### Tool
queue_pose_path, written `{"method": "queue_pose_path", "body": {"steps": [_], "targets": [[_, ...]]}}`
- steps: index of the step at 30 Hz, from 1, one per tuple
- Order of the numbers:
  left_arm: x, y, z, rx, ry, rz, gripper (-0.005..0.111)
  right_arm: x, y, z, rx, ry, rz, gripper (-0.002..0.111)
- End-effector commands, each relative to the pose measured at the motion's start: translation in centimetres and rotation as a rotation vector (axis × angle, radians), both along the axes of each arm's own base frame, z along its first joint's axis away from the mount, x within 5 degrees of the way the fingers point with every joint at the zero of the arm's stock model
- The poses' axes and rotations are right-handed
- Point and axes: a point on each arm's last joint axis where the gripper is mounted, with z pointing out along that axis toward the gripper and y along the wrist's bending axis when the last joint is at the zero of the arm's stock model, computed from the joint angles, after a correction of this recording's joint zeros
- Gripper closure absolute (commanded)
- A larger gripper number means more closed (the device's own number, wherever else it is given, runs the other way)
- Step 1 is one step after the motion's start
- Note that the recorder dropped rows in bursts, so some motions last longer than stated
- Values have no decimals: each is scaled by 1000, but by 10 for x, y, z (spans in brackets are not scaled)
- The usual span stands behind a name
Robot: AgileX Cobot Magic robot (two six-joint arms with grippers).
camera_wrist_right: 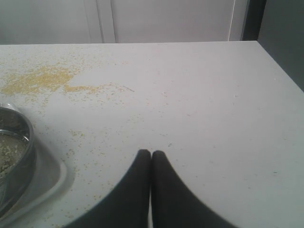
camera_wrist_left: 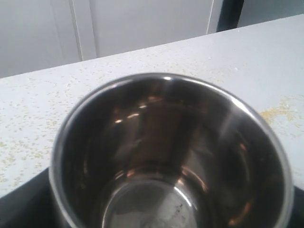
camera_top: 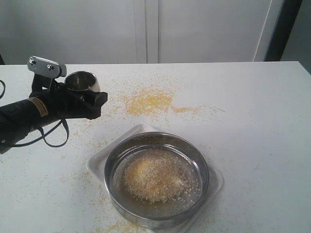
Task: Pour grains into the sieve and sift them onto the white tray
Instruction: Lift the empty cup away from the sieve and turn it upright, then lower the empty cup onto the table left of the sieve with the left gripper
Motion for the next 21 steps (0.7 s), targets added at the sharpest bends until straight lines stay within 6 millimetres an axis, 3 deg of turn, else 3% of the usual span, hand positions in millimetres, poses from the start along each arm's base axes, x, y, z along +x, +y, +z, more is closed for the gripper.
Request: {"method": "queue_pose_path", "body": {"steps": [1,7,21], "targets": [[3,-1,-12,-49,-9,-1,107,0,0,-1,1,-12,6,108],[4,-2,-33,-29,54,-4,107,0,0,-1,1,-12,6,108],[7,2,-60,11,130,45,107,0,0,-1,1,-12,6,108]]}}
